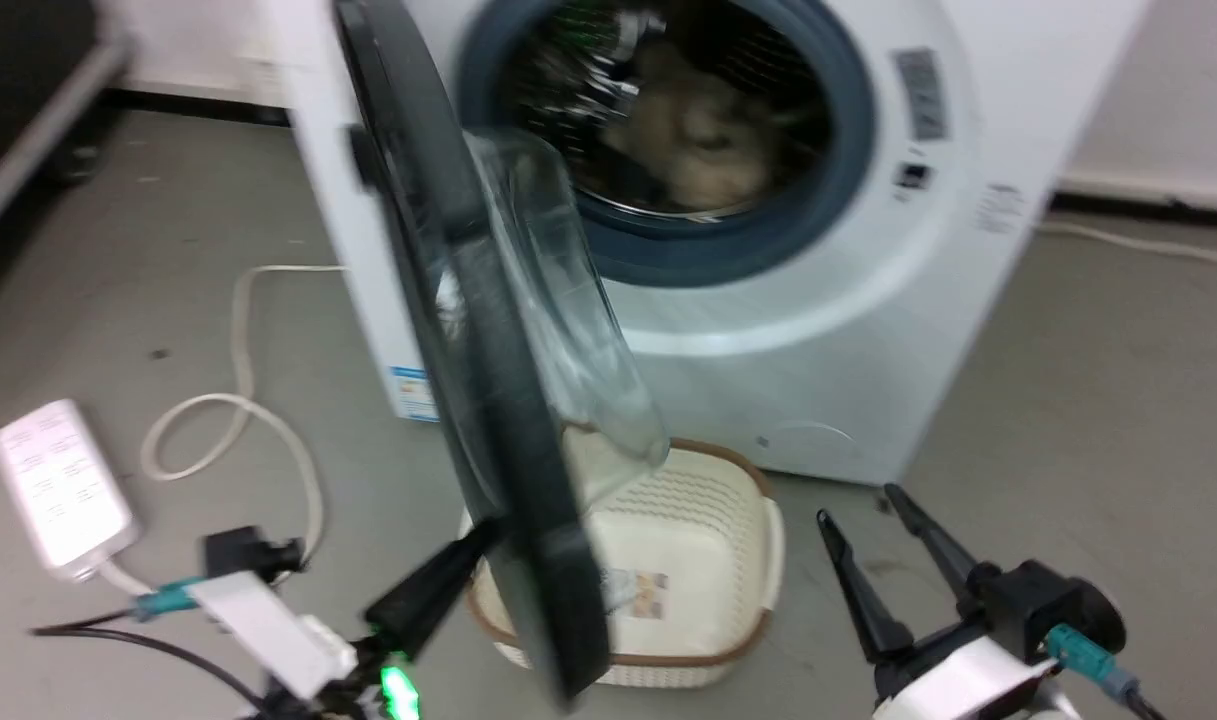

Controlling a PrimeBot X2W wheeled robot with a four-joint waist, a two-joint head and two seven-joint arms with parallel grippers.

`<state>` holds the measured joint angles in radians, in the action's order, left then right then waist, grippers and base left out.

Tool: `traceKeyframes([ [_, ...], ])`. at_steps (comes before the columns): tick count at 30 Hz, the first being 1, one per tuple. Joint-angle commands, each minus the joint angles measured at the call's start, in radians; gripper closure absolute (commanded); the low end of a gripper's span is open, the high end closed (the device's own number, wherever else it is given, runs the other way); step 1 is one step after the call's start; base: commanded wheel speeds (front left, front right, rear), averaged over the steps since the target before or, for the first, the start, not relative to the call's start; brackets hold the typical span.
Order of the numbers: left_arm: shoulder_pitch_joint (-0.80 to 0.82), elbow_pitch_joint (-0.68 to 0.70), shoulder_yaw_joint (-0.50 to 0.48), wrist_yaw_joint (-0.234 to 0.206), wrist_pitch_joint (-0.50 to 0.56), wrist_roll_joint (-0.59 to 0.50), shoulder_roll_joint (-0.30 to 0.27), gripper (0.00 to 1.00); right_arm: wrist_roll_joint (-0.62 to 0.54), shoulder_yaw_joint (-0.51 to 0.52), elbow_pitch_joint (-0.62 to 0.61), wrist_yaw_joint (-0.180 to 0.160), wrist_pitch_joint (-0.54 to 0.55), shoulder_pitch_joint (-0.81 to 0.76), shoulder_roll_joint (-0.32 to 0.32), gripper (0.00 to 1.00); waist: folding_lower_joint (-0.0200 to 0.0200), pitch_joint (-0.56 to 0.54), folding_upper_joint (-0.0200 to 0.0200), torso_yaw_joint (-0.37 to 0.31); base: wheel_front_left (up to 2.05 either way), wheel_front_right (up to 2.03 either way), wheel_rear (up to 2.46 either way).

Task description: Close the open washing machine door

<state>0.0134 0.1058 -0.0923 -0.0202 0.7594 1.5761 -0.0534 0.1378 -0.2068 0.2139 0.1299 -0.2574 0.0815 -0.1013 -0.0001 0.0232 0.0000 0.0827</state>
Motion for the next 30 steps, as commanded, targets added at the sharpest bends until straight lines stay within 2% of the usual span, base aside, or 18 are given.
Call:
traceKeyframes([
  [1,-0.001,-0.007,0.040,0.017,-0.038,0.021,0.003,1.00,-0.006,0.007,-0.006,0.001,-0.004,0.017,-0.011,0.00,0.0001,0.043,0.0000,-0.082,0.00,0.00,0.00],
  [7,0.084,-0.062,0.172,0.058,-0.189,0.080,0.003,1.00,-0.004,0.021,-0.016,0.001,-0.004,0.047,-0.021,0.00,0.0001,0.122,0.0000,-0.220,0.00,0.00,0.00],
  [13,0.248,-0.174,0.261,0.092,-0.334,0.124,0.003,1.00,0.005,0.022,-0.018,0.001,-0.004,0.067,-0.013,0.00,0.0001,0.191,0.0000,-0.336,0.00,0.00,0.00],
  [19,0.437,-0.344,0.292,0.104,-0.518,0.137,0.003,1.00,0.014,0.005,-0.014,0.001,-0.004,0.099,0.005,0.00,0.0001,0.236,0.0000,-0.435,0.00,0.00,0.00],
  [25,0.614,-0.528,0.282,0.122,-0.668,0.145,0.003,1.00,0.023,-0.003,-0.006,0.001,-0.004,0.112,0.021,0.00,0.0001,0.256,0.0000,-0.492,0.00,0.00,0.00],
  [30,0.697,-0.643,0.292,0.141,-0.722,0.160,0.003,1.00,0.022,0.004,-0.002,0.001,-0.004,0.106,0.029,0.00,0.0001,0.248,0.0000,-0.491,0.00,0.00,0.00],
])
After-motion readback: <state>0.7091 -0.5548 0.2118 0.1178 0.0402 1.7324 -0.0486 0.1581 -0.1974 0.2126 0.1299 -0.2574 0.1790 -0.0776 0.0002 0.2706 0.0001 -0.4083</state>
